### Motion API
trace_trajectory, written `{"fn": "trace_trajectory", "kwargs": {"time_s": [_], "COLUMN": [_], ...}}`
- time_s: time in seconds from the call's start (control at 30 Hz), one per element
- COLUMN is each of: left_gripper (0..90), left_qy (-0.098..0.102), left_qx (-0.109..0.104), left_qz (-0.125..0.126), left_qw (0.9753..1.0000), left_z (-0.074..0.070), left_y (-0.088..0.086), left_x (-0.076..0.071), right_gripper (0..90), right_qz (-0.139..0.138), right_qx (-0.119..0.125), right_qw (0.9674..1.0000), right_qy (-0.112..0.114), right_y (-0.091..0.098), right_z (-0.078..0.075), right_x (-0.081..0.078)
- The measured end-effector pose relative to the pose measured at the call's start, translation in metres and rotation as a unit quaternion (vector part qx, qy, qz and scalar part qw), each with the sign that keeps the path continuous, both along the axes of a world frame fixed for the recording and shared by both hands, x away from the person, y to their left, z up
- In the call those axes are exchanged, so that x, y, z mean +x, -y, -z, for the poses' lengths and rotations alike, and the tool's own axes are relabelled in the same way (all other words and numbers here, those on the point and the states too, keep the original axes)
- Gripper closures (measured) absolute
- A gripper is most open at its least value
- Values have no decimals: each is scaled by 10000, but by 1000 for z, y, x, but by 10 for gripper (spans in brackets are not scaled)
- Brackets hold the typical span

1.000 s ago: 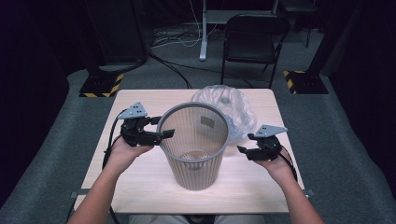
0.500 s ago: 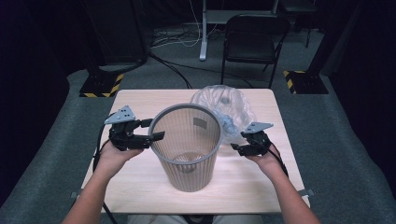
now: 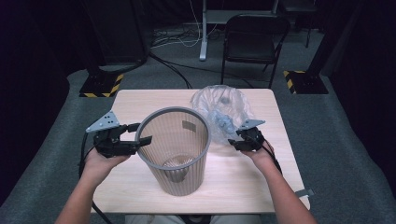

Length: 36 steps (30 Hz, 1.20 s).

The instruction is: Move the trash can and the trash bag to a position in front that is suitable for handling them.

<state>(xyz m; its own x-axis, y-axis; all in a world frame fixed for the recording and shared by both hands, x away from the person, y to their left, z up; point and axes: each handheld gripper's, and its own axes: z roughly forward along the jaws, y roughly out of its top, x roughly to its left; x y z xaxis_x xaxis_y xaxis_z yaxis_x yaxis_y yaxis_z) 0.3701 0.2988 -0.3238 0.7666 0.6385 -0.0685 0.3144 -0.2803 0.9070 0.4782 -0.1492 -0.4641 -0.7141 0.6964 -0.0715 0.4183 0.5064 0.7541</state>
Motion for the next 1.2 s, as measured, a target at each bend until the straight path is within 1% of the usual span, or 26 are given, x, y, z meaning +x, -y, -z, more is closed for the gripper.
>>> {"fn": "trace_trajectory", "kwargs": {"time_s": [0.03,0.1,0.13,0.17,0.23,0.3,0.43,0.5,0.57,0.63,0.9,1.07,1.2], "left_gripper": [326,326,326,326,326,326,326,326,326,325,322,319,320], "left_qy": [-1,8,3,7,9,13,9,13,7,9,23,11,-4], "left_qx": [-14,-19,-19,-25,-39,-47,-62,-48,-49,-49,-130,-182,-218], "left_qz": [-8,-31,-38,-49,-61,-77,-100,-82,-68,-59,-42,-21,-41], "left_qw": [10000,10000,10000,10000,10000,10000,9999,10000,10000,10000,9999,9998,9998], "left_z": [0,0,0,1,1,1,1,1,1,1,3,4,4], "left_y": [-2,-6,-8,-11,-15,-18,-22,-25,-27,-28,-28,-29,-29], "left_x": [-1,-4,-6,-8,-10,-12,-16,-17,-18,-18,-18,-17,-18], "right_gripper": [542,665,712,794,851,885,893,893,890,886,889,887,887], "right_qz": [-13,-107,-152,-242,-336,-453,-667,-760,-825,-844,-1080,-1090,-1044], "right_qx": [-86,-127,-161,-234,-271,-289,-305,-263,-207,-114,-159,-114,-3], "right_qw": [10000,9999,9997,9994,9990,9985,9972,9966,9962,9960,9934,9930,9931], "right_qy": [8,-25,-33,-37,-64,-127,-166,-158,-196,-251,-361,-438,-527], "right_y": [-1,-2,-4,-5,-7,-8,-9,-7,-4,-1,10,21,30], "right_z": [1,2,3,2,1,0,-6,-9,-11,-11,-11,-10,-11], "right_x": [0,-1,-2,-4,-7,-10,-23,-32,-41,-50,-96,-121,-140]}}
